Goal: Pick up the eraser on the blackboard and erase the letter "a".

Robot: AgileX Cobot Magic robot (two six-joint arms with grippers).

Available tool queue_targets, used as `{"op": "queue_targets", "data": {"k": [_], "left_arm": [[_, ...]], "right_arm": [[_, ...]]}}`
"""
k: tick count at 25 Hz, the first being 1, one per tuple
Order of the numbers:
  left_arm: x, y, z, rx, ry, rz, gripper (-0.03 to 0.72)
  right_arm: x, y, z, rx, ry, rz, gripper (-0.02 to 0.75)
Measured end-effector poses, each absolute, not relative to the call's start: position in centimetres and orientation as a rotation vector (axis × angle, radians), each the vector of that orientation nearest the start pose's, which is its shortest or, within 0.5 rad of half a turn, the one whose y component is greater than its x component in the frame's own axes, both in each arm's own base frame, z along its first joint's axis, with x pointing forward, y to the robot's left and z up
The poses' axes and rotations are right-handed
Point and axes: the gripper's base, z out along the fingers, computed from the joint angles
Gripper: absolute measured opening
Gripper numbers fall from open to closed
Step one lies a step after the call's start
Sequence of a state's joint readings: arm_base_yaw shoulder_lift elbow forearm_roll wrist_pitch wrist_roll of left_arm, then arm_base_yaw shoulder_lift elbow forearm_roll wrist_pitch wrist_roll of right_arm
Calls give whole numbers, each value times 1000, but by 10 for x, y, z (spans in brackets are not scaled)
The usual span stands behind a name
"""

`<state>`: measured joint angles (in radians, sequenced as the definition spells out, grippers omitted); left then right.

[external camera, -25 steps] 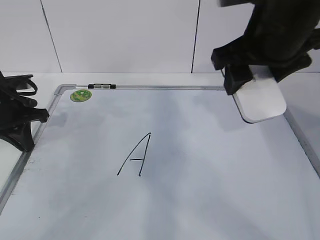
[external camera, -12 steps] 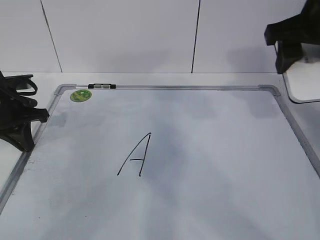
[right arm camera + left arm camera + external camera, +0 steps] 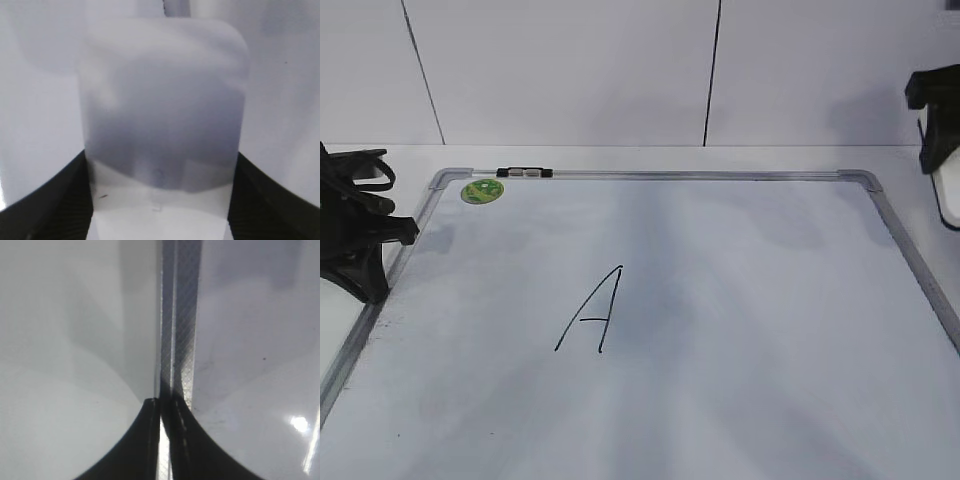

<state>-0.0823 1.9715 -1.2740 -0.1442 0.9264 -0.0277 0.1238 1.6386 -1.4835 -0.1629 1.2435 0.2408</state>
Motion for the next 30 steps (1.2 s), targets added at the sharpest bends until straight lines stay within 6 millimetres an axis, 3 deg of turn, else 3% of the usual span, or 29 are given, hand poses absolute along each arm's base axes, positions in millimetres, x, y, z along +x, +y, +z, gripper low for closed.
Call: {"op": "queue_targets", "data": {"k": [7,14,22,30], "left_arm": [[365,-41,152,-49,3107,-187,15],[365,-41,152,-49,3104,-187,15],[366,-41,152,-48,3102,-187,15],[366,-41,152,-51,3095,-189,15]], "right_arm": [[357,36,266,30,3018,-106,552],[371,32,230,18,3110,-88,552],[378,11,210,57,3166,25,552],[384,9,187,35,3221,74,552]]}}
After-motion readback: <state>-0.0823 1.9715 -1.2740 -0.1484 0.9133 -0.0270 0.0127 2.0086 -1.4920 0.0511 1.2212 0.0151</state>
